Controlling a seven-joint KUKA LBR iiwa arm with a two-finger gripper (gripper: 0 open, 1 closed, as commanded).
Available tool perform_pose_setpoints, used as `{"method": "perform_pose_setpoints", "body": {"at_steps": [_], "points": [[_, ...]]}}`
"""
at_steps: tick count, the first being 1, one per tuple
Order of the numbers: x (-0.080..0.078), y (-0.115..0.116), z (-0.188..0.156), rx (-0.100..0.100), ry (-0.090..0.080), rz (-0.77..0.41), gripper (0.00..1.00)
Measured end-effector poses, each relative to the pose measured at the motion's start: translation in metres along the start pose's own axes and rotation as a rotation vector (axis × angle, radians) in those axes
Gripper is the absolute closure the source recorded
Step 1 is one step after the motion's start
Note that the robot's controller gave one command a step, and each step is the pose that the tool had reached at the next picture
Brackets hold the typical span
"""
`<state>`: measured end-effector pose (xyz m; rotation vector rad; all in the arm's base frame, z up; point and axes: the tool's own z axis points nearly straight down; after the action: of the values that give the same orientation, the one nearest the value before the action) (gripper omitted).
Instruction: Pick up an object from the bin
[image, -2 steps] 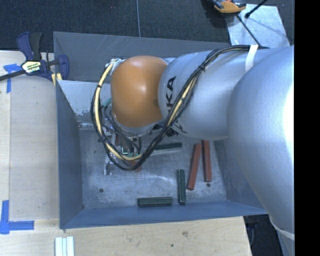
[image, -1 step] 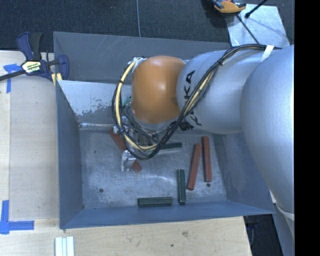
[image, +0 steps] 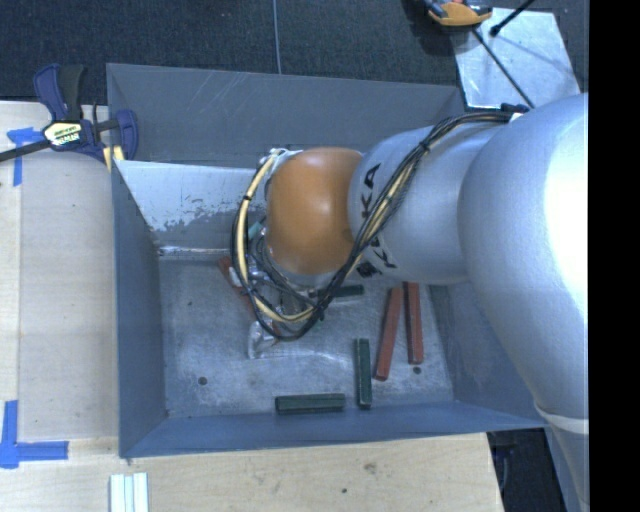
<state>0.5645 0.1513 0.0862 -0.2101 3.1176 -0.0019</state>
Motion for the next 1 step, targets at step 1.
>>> {"method": "perform_pose_setpoints", "body": {"at_steps": [1], "points": [[-0.0536,-0.0669,0.0072,-0.003,-0.005,-0.028,1.0]]}}
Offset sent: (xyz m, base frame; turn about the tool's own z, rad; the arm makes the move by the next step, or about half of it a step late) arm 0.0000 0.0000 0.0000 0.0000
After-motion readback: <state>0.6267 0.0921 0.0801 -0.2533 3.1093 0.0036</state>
